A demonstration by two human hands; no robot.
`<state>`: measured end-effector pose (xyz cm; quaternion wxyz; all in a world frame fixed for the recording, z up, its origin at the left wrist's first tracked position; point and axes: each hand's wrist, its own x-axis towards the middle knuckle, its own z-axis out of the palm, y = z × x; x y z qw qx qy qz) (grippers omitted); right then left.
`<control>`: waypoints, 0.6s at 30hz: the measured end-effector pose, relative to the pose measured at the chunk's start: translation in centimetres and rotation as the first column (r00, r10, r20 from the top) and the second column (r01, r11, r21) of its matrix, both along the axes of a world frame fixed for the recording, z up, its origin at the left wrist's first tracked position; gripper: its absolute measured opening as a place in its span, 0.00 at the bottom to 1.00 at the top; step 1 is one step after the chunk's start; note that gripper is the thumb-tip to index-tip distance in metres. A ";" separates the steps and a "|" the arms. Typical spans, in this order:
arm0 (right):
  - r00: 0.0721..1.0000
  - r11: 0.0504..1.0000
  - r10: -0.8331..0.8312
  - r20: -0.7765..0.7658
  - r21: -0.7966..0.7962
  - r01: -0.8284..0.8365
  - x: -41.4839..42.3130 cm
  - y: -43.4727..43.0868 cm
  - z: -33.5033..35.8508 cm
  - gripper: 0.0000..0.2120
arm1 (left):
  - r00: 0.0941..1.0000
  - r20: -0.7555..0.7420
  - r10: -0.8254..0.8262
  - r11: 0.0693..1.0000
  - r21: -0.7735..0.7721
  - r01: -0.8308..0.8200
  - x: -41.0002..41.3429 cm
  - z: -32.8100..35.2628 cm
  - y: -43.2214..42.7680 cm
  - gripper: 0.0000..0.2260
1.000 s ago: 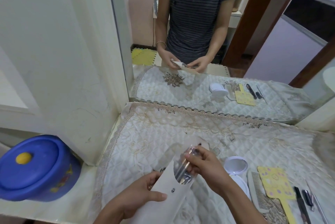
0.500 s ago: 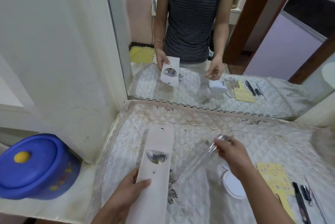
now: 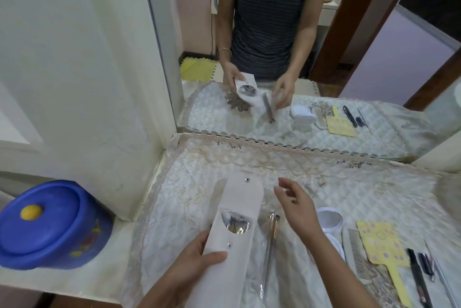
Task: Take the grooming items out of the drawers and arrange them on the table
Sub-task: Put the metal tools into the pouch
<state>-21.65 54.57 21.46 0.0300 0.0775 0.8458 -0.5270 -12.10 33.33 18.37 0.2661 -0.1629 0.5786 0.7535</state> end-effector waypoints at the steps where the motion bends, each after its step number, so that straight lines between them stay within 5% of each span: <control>1: 0.999 0.996 0.031 -0.014 -0.082 -0.032 -0.3 -0.2 1.0 0.16 | 0.999 -0.008 -0.037 0.999 -0.006 0.037 0.0 0.3 0.1 0.24; 7: 0.986 0.986 0.164 -0.034 -0.024 -0.165 -1.1 -0.7 3.3 0.13 | 0.990 -0.007 -0.137 0.990 -0.018 0.137 -0.4 1.2 0.5 0.23; 14: 0.913 0.916 0.388 -0.124 0.161 -0.367 2.5 -2.4 3.6 0.05 | 0.999 0.014 0.047 0.998 -0.039 -0.046 -1.4 2.1 1.6 0.10; 18: 0.863 0.808 0.499 -0.081 0.401 -0.430 4.4 -3.3 2.8 0.14 | 0.996 0.038 0.081 0.997 0.001 -0.081 -2.0 3.3 2.5 0.08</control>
